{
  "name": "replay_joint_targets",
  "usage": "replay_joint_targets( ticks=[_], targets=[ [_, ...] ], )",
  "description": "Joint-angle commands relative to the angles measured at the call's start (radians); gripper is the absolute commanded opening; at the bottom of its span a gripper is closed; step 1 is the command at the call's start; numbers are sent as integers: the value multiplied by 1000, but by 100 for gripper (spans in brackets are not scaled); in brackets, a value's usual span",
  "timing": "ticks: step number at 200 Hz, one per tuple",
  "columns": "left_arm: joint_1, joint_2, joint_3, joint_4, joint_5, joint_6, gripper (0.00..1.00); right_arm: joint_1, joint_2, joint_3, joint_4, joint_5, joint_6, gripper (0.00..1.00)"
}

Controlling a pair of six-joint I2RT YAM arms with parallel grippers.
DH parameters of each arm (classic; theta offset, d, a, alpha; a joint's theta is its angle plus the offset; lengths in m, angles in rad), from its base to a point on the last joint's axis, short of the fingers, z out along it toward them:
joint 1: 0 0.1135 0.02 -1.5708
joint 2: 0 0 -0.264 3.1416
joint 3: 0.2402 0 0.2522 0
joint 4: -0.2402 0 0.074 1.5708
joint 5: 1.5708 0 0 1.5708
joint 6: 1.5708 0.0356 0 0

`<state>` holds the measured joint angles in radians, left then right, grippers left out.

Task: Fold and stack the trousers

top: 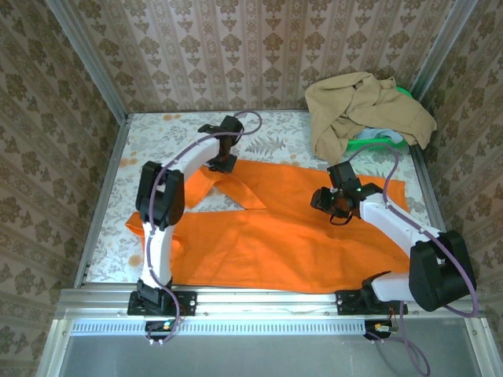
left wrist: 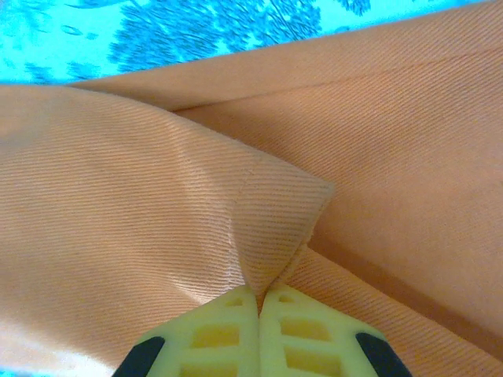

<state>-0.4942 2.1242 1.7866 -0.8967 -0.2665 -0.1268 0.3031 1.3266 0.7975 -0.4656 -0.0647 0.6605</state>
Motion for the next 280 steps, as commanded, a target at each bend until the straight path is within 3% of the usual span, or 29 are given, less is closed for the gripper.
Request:
replay_joint_targets(
  ticks=[1, 73, 95, 127, 140, 156, 180, 191, 213, 252, 280],
  targets=[
    [15, -71, 15, -44, -17, 3, 0, 9, -27, -18, 23, -16, 0, 50],
    [31, -145, -140, -26, 57, -32, 0, 10, -58, -46, 27, -18, -2, 51],
    [98, -254, -238, -39, 62, -56, 0, 10, -63, -52, 37, -21, 1, 51],
    [181, -409, -454, 4, 189, -105, 17, 11, -44, -64, 68, -45, 8, 51],
    [189, -439, -526, 19, 203, -115, 32, 13, -29, -63, 77, -58, 6, 52],
    [191, -455, -575, 27, 223, -113, 37, 12, -17, -57, 79, -65, 2, 52],
    [192, -480, -565, 26, 155, -139, 39, 11, -21, -49, 77, -64, -1, 52],
    [187, -481, -542, 36, 165, -142, 49, 13, -26, -47, 77, -64, -2, 52],
    [126, -402, -449, 18, 126, -107, 55, 12, -24, -50, 84, -60, -2, 53],
    [57, -211, -320, 27, 91, -69, 53, 13, -21, -67, 101, -70, 6, 53],
    [44, -138, -263, -15, -76, -79, 51, 13, -34, -73, 89, -59, -8, 55]
  ],
)
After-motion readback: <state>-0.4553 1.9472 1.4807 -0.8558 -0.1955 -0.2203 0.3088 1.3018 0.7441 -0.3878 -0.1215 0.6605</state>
